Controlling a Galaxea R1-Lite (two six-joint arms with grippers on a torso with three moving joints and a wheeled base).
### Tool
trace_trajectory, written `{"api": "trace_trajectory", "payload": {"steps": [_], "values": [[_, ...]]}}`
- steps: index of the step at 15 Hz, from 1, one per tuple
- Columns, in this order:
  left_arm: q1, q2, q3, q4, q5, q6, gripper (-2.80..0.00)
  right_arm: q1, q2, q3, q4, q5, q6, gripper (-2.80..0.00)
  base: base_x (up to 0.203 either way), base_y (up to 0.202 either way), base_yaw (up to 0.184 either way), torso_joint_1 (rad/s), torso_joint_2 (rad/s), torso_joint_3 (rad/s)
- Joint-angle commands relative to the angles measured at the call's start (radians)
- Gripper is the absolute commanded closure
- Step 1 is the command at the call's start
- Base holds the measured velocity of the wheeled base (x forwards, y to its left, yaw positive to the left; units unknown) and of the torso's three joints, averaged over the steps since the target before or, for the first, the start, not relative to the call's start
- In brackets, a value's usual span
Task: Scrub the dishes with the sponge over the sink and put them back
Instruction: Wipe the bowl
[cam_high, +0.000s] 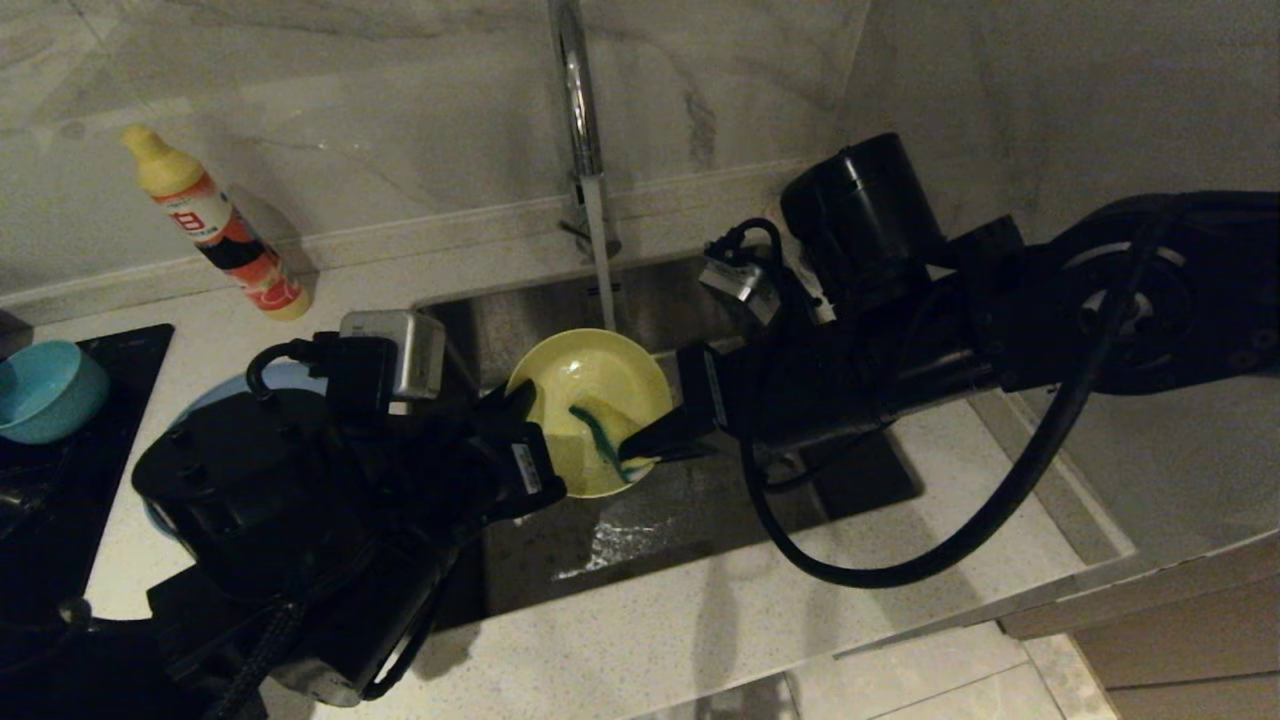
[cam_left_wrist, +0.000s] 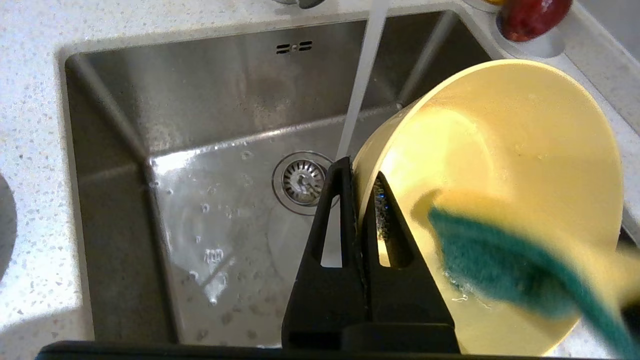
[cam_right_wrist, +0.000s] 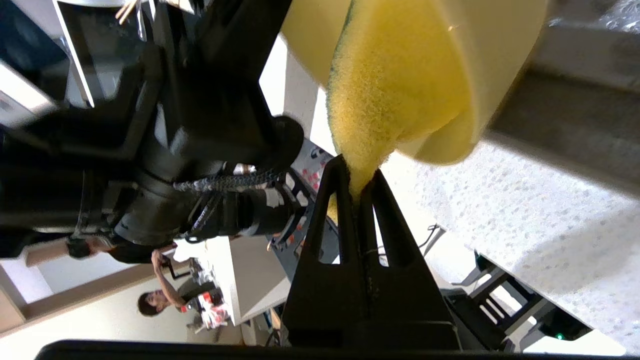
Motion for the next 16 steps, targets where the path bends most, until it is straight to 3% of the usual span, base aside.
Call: {"api": "trace_trajectory", "payload": {"steps": [1,10,16], "values": [[0.0,-0.011,0.016,-0.019,0.002,0.007,0.0,-0.031,-0.004,-0.033,0.001,0.003,0.023,0.0,0.0,0.0,0.0,0.0,0.0,0.0],[-0.007,-0.026,0.034,-0.027,0.002,0.032,0.0,-0.063,-0.018,-0.095,-0.001,0.003,0.042,0.0,0.0,0.0,0.0,0.0,0.0,0.0],[-0.014,-0.025,0.05,-0.039,-0.003,0.035,0.0,-0.012,0.012,-0.148,-0.003,0.006,0.037,0.0,0.0,0.0,0.0,0.0,0.0,0.0]]}}
